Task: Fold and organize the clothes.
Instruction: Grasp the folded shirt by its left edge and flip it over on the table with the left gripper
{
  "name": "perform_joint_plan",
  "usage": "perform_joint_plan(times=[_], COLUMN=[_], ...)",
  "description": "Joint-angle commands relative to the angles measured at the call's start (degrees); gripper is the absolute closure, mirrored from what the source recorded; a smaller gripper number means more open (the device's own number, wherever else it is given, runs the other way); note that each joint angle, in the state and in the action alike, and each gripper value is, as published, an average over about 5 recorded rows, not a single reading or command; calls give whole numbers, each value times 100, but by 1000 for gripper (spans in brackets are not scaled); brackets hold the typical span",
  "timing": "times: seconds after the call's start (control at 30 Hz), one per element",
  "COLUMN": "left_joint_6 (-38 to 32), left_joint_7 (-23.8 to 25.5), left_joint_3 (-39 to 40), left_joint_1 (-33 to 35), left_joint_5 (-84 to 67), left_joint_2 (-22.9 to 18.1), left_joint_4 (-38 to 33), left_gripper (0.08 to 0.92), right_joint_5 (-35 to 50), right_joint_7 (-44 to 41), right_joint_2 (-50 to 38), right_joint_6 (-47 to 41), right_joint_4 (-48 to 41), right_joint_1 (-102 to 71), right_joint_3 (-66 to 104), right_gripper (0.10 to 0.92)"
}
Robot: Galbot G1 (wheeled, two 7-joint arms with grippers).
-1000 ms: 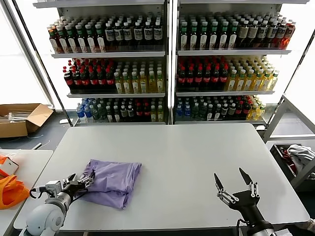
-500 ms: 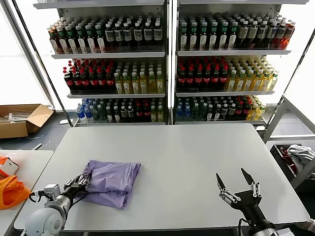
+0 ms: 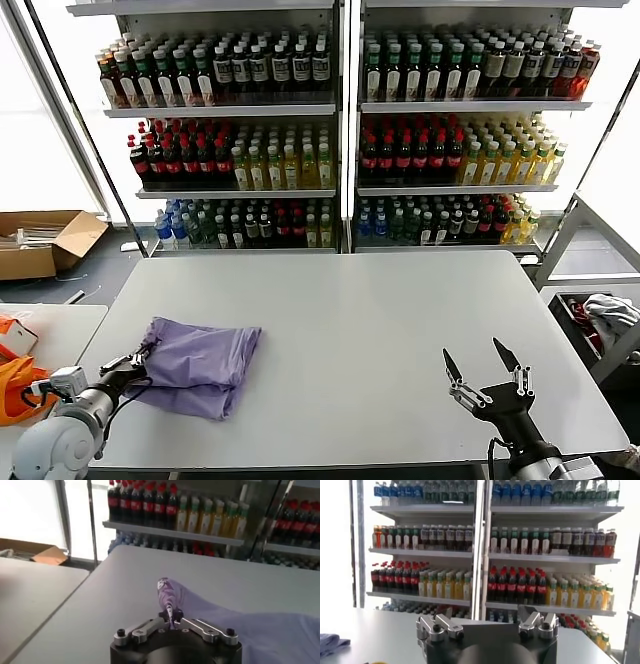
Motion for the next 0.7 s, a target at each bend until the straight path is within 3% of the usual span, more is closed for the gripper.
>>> perform_joint_plan(times=[0.03,0.2,0.37,0.57,0.7], left_joint_6=[-37,142,331,718,747], left_joint_7=[135,59,-74,-623,-1063], left_joint_3=[-2028,-2258,-1681,858,2985], left_joint_1=[415,644,637,-14,-930], left_joint_5=[-547,-608,-431,-405,-223], left_joint_2=[834,1064,956,754,480], left_joint_4=[-73,-535,-1349,-2297,-2188], left_gripper=[903,903,903,903,903], right_joint_5=[79,126,182,180,113], right_joint_7=[-2,-10,-27,-25,-17], right_joint_2=[-126,-196,-239,-240,-170], right_joint_6=[15,50,96,122,94], right_joint_4=[-109,-207,-397,-595,-567], right_joint_1=[24,75,140,216,178], right_joint_3=[-10,-62,-101,-109,-32], right_gripper=[203,203,203,203,203])
